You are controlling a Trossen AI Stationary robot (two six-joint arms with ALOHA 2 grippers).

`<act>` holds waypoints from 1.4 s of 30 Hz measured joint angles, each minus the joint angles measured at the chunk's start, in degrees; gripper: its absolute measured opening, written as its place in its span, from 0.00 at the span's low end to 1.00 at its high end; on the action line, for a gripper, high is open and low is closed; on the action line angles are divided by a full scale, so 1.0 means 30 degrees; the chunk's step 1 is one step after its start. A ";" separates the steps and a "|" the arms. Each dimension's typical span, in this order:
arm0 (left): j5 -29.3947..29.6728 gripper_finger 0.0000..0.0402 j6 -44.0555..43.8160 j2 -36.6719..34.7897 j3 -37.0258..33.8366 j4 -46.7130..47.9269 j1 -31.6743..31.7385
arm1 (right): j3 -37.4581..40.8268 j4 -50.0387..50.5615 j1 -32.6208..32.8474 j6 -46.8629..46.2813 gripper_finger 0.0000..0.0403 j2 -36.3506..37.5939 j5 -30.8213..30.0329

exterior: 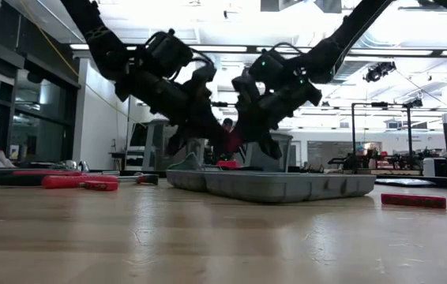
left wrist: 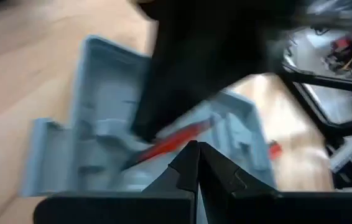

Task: Prefit tool cases
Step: Remove the set of hex keys from the tool case

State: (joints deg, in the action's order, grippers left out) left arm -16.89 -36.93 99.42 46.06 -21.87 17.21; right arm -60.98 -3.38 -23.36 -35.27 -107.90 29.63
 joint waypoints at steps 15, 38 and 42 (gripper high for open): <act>0.0890 0.00 0.0175 0.0013 -0.0042 0.2389 -0.0203 | -0.0012 0.0486 -0.0687 -0.0069 0.00 -0.0384 0.0309; 0.0825 0.00 0.0825 -0.1597 -0.0035 0.5482 -0.0969 | -0.0012 0.4111 0.0122 0.3327 0.00 0.0483 0.0929; 0.0901 0.00 0.1531 -0.1918 -0.0035 0.6508 -0.1393 | -0.0012 0.4082 0.1050 0.7597 0.00 0.0504 0.0707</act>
State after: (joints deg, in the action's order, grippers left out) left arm -14.19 -32.33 93.67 45.95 -2.35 13.03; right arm -61.01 8.86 -20.22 -12.48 -106.39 31.75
